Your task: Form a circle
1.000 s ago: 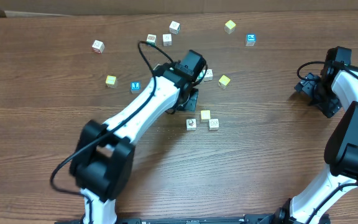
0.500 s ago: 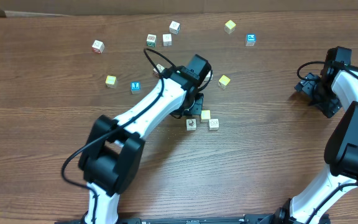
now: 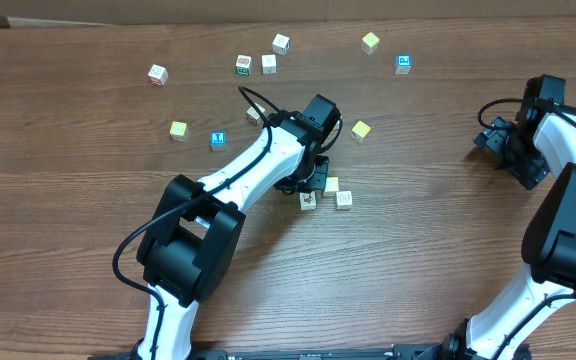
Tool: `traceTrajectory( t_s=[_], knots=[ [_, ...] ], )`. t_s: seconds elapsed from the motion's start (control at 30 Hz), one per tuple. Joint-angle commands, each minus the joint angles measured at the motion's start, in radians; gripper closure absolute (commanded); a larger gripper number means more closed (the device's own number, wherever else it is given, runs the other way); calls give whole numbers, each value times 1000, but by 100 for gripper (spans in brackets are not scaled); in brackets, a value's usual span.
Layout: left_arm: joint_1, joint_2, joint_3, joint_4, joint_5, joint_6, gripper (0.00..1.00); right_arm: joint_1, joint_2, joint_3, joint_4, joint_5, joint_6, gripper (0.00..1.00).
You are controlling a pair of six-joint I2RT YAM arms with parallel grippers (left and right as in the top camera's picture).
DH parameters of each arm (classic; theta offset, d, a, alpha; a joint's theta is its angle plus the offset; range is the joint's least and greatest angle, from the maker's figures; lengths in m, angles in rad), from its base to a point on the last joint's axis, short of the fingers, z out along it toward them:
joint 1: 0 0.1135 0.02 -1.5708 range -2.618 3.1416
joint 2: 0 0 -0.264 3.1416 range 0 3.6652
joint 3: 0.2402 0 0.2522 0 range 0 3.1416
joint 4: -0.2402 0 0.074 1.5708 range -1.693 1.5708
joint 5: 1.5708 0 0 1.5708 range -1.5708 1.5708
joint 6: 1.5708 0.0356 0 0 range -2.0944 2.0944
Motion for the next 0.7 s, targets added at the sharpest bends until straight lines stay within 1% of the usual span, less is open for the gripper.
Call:
traceTrajectory(
  t_s=[0.0, 0.13, 0.23, 0.4, 0.53, 0.67],
  knots=[
    [-21, 0, -5, 0, 29, -10, 96, 2, -27, -4, 3, 3, 4, 0],
    [-24, 0, -5, 2, 16, -11, 96, 2, -27, -4, 3, 3, 4, 0],
    [-14, 0, -1, 15, -33, -38, 96, 2, -27, -4, 3, 3, 4, 0],
    [12, -4, 37, 7, -31, -37, 96, 2, -27, -4, 3, 3, 4, 0],
    [20, -9, 53, -23, -31, -39, 96, 2, -27, -4, 3, 3, 4, 0],
    [20, -9, 52, -98, -44, -41, 96, 2, -27, -4, 3, 3, 4, 0]
  ],
)
